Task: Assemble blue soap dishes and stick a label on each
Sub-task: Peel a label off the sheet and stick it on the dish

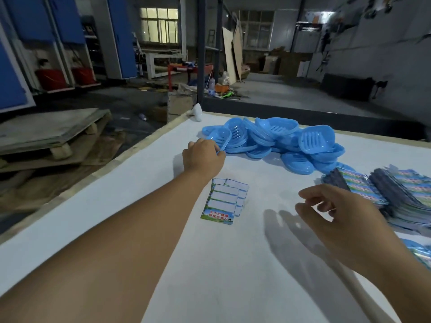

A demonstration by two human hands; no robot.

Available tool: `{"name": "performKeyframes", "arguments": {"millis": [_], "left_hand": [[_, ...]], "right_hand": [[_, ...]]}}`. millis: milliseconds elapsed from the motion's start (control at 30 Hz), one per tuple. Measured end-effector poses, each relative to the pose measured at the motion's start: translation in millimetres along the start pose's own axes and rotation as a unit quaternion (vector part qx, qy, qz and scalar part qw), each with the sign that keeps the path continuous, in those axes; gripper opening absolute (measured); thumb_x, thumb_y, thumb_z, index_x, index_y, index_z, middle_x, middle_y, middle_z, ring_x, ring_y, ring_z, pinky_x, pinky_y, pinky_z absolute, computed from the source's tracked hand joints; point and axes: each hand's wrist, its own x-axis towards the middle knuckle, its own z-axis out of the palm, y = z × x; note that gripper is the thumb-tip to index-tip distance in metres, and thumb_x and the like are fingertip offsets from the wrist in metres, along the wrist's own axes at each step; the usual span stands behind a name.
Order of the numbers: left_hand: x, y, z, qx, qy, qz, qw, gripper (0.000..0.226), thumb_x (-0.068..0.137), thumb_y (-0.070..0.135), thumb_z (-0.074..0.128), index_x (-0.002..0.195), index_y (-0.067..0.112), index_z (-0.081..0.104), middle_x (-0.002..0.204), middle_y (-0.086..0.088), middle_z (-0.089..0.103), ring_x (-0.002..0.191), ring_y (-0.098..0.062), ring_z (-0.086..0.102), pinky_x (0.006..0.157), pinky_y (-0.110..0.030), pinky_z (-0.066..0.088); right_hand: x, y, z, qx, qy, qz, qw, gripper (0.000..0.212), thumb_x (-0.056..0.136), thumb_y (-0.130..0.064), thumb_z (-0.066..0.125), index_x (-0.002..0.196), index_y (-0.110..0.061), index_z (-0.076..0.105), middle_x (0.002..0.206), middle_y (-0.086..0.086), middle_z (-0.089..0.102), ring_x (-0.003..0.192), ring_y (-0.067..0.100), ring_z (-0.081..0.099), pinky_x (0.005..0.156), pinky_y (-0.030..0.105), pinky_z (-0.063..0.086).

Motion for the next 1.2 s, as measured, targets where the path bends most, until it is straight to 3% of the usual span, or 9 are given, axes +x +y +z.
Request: {"name": "performKeyframes", "arguments": {"millis": [233, 300, 367, 533, 633, 833, 967, 1067, 1200], "left_hand": [[-7, 8, -15, -0.093, 0.041, -0.027, 0.994, 0.012, 0.096, 0.028, 0.063, 0.098, 0.02, 0.072, 0.101, -0.003, 0.072, 0.092, -0.026, 0.066, 0.083, -0.043, 0.058], [-14, 12, -26, -0.115, 0.053, -0.013, 0.992, 0.01, 0.096, 0.027, 0.065, 0.096, 0.02, 0.072, 0.101, -0.001, 0.071, 0.09, -0.023, 0.065, 0.079, -0.038, 0.057], [-28, 16, -38, -0.125, 0.051, 0.025, 0.991, 0.008, 0.095, 0.027, 0.067, 0.094, 0.022, 0.073, 0.097, 0.004, 0.069, 0.089, -0.018, 0.062, 0.072, -0.03, 0.048], [-82, 36, -68, -0.129, -0.091, 0.162, 0.974, 0.006, 0.09, 0.03, 0.072, 0.085, 0.03, 0.07, 0.099, 0.016, 0.064, 0.096, -0.007, 0.057, 0.076, -0.021, 0.04], [-109, 52, -78, -0.133, -0.178, 0.219, 0.95, 0.008, 0.095, 0.032, 0.065, 0.087, 0.035, 0.064, 0.105, 0.012, 0.067, 0.097, -0.01, 0.061, 0.086, -0.032, 0.05], [-133, 64, -68, -0.23, -0.197, 0.175, 0.937, 0.011, 0.103, 0.031, 0.052, 0.098, 0.026, 0.06, 0.09, 0.013, 0.064, 0.085, -0.016, 0.064, 0.081, -0.043, 0.056], [-134, 61, -63, -0.298, -0.181, 0.103, 0.931, 0.019, 0.105, 0.032, 0.047, 0.095, 0.026, 0.062, 0.086, 0.011, 0.064, 0.082, -0.014, 0.061, 0.073, -0.036, 0.055], [-136, 61, -61, -0.346, -0.193, 0.044, 0.917, 0.023, 0.105, 0.033, 0.048, 0.098, 0.024, 0.067, 0.09, 0.007, 0.068, 0.086, -0.02, 0.066, 0.079, -0.051, 0.06], [-135, 60, -61, -0.328, -0.186, 0.023, 0.926, 0.022, 0.103, 0.031, 0.052, 0.1, 0.022, 0.072, 0.094, 0.006, 0.071, 0.089, -0.022, 0.07, 0.079, -0.048, 0.061]], "right_hand": [[0, 0, -1, -0.004, 0.003, 0.003, 1.0, 0.014, 0.085, -0.036, 0.071, 0.097, -0.041, 0.066, 0.089, -0.02, 0.068, 0.083, -0.005, 0.056, 0.07, 0.018, 0.041], [0, 0, -1, -0.009, 0.004, 0.008, 1.0, 0.015, 0.086, -0.036, 0.071, 0.1, -0.038, 0.067, 0.09, -0.02, 0.067, 0.082, -0.005, 0.056, 0.069, 0.015, 0.039], [1, 0, 0, -0.016, 0.003, 0.014, 1.0, 0.018, 0.088, -0.034, 0.07, 0.106, -0.035, 0.069, 0.093, -0.019, 0.066, 0.084, -0.003, 0.056, 0.071, 0.021, 0.041], [1, 0, 0, 0.015, 0.019, 0.006, 1.0, 0.046, 0.089, -0.029, 0.073, 0.133, -0.034, 0.057, 0.119, -0.014, 0.059, 0.097, 0.003, 0.058, 0.089, 0.028, 0.047], [0, 0, 0, 0.01, -0.003, -0.012, 1.0, 0.059, 0.089, -0.027, 0.075, 0.141, -0.037, 0.05, 0.131, -0.014, 0.053, 0.113, 0.007, 0.054, 0.099, 0.031, 0.046], [-1, 6, -3, 0.009, 0.011, -0.017, 1.0, 0.043, 0.092, -0.024, 0.07, 0.132, -0.034, 0.06, 0.12, -0.015, 0.062, 0.101, 0.007, 0.055, 0.087, 0.02, 0.04], [-3, 6, -7, 0.008, -0.037, -0.046, 0.998, 0.066, 0.077, -0.039, 0.083, 0.136, -0.042, 0.053, 0.123, -0.016, 0.057, 0.104, 0.005, 0.05, 0.088, 0.025, 0.041], [-5, 6, -5, -0.007, -0.064, -0.048, 0.997, 0.083, 0.066, -0.046, 0.09, 0.138, -0.048, 0.048, 0.124, -0.019, 0.051, 0.106, 0.007, 0.053, 0.09, 0.029, 0.047], [-4, 9, -2, -0.013, -0.092, -0.045, 0.995, 0.081, 0.066, -0.059, 0.085, 0.138, -0.048, 0.05, 0.119, -0.026, 0.045, 0.095, -0.007, 0.053, 0.067, 0.013, 0.05]]}}
